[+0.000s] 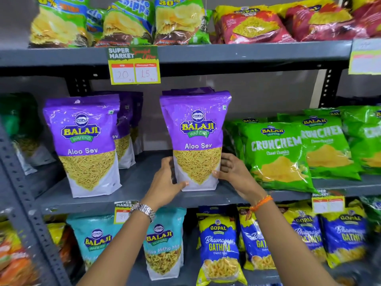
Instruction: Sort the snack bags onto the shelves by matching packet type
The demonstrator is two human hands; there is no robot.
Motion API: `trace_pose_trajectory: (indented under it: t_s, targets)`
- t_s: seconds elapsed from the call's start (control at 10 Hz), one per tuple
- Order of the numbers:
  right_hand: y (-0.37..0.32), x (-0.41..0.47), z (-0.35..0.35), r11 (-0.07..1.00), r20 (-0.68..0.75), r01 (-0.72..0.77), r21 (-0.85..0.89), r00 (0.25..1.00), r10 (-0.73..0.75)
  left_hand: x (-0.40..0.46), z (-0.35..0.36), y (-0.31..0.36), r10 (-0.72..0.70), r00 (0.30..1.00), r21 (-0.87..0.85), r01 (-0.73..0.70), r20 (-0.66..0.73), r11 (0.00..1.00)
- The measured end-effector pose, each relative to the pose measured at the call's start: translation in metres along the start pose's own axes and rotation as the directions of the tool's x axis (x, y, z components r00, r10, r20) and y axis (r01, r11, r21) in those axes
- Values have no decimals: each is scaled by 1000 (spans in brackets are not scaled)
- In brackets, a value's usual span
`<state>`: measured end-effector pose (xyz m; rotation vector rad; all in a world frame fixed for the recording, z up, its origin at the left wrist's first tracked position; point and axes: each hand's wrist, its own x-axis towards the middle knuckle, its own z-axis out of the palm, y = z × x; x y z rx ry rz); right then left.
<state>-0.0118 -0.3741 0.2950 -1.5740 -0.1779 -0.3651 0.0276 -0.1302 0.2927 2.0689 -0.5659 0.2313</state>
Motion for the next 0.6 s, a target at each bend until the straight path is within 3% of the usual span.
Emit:
trace_pose_trajectory:
  t_s: [0.6]
  targets:
    - [-5,-3,4,1000,-18,-10,-30,1000,10,1,7,1,5,1000,-60,-6,-10,998]
